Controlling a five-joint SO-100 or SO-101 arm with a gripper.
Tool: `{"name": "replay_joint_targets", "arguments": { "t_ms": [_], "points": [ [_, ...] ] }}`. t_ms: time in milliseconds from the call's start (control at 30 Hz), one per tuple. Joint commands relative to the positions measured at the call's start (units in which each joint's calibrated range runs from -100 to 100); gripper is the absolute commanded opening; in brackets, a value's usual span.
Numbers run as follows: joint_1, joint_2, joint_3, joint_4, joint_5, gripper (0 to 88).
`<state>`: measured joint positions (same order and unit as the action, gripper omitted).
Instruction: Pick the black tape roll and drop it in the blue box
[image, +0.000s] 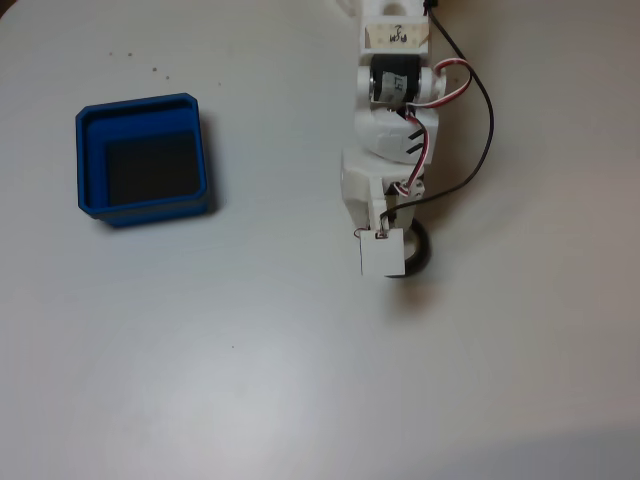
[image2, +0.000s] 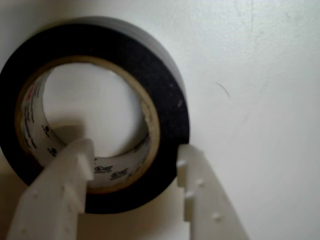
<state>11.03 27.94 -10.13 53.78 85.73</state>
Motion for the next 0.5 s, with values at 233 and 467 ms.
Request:
{"name": "replay_joint_targets", "arguments": {
  "t_ms": [233, 467],
  "points": [
    [0.74, -4.87, -2.8, -0.23, -0.18, 15.3],
    [0.64, -5.03, -2.8, -0.23, -0.18, 21.4]
  ]
}}
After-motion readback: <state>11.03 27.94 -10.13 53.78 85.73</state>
